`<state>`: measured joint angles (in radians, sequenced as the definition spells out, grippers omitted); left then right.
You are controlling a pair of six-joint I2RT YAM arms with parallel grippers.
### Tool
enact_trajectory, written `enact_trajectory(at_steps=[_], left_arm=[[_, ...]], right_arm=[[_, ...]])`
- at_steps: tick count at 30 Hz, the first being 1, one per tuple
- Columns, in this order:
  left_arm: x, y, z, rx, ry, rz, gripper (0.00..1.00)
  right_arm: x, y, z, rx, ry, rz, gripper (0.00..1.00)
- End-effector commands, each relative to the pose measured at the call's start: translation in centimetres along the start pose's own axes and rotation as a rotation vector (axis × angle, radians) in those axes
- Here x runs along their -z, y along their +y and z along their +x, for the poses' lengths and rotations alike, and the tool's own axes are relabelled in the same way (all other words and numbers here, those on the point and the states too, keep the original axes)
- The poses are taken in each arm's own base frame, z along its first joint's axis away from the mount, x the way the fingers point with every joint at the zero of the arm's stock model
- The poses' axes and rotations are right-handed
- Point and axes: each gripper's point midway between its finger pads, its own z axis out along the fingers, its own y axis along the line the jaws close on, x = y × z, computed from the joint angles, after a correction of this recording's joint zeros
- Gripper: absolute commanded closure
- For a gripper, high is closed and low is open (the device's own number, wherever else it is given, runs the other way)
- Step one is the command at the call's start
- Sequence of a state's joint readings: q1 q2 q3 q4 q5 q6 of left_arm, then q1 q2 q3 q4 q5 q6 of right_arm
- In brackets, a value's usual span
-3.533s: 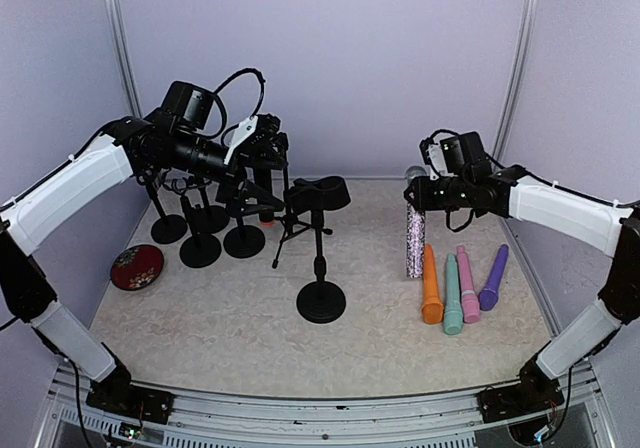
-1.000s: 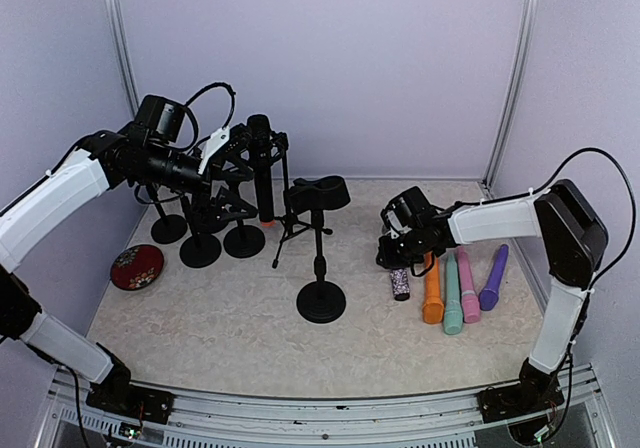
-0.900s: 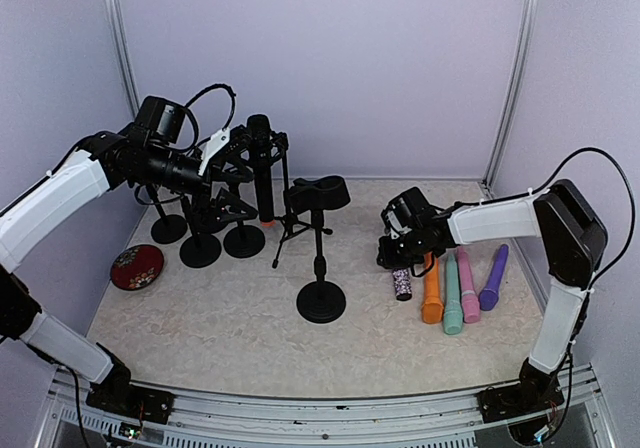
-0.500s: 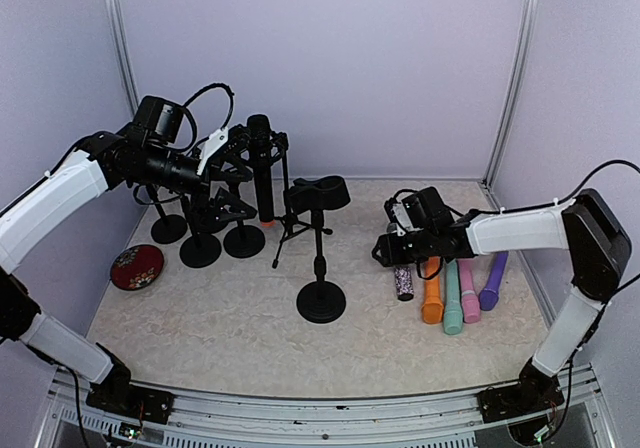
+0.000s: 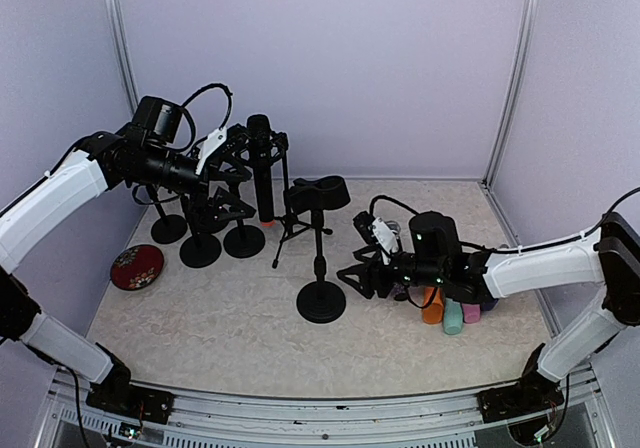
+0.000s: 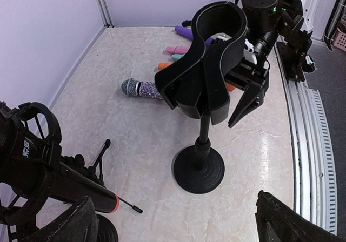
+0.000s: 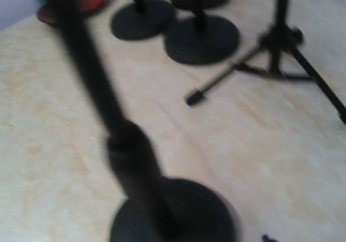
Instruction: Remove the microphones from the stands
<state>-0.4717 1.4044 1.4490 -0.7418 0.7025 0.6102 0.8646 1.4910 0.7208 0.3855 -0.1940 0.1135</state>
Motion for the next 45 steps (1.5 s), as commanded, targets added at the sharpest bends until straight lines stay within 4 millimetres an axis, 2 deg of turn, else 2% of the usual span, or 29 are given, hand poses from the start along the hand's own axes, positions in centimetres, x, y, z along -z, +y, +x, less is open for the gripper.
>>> enact_trajectory(at_steps=[1,7,12,17,20,21,22,27,32,33,37,40,43,45], left_arm=[[0.8,-0.3,-0.6,-0.009,-0.021,0.003,0.01],[0.8,-0.3,-0.5,-0.005,-0.018,0.002,0.01],[1.0,-0.3,-0.4,-0.003,-0.015,-0.001,0.01],[1.2,-0.3,-0.4,-0.003,-0.011,-0.004,0.01],[1.3,-0.4,-0.3,-0.005,-0.006,-0.002,0.01],[1.3,-0.4,-0.3,-0.006,-0.003,-0.002,0.01],[1.3,-0.4,-0.2,-0.009,-0.001,0.000,0.01],[1.5,-0.9,0.0,-0.026,0.003,0.011,0.01],[1.2,-1.8,1.3,-0.090,0.053,0.029,0.02],[1.0,-2.3,1.7,-0.124,0.087,0.034,0.03],[0.5,-3.9,3.0,-0.321,0.268,0.019,0.04],[0.1,-5.3,2.7,-0.479,0.309,-0.004,0.04],[-0.6,-6.8,1.6,-0.621,0.272,-0.074,0.04],[-1.4,-8.2,1.9,-0.722,0.252,-0.099,0.03]], right_arm=[[-0.4,2.1,-2.7,0.072,-0.118,-0.023,0.33],[-3.2,2.4,-2.7,0.065,-0.115,0.014,0.35],[-5.0,2.1,-2.6,0.042,-0.113,0.040,0.42],[-5.9,1.6,-3.1,0.007,-0.142,0.076,0.61],[-6.0,1.6,-3.1,-0.003,-0.143,0.080,0.80],[-6.0,1.6,-3.0,-0.007,-0.141,0.081,0.93],[-5.9,1.5,-2.8,-0.013,-0.136,0.085,1.00],[-4.9,1.3,-3.0,-0.043,-0.133,0.105,1.00],[-3.8,0.1,-6.5,-0.145,-0.120,0.120,1.00],[-3.5,-0.1,-7.8,-0.171,-0.131,0.121,1.00],[-2.6,-0.7,-10.6,-0.247,-0.106,0.127,1.00],[-1.9,-0.7,-12.7,-0.310,-0.118,0.126,1.00],[-1.2,-0.6,-14.3,-0.411,-0.139,0.119,1.00],[-0.6,-0.5,-15.5,-0.454,-0.158,0.111,1.00]])
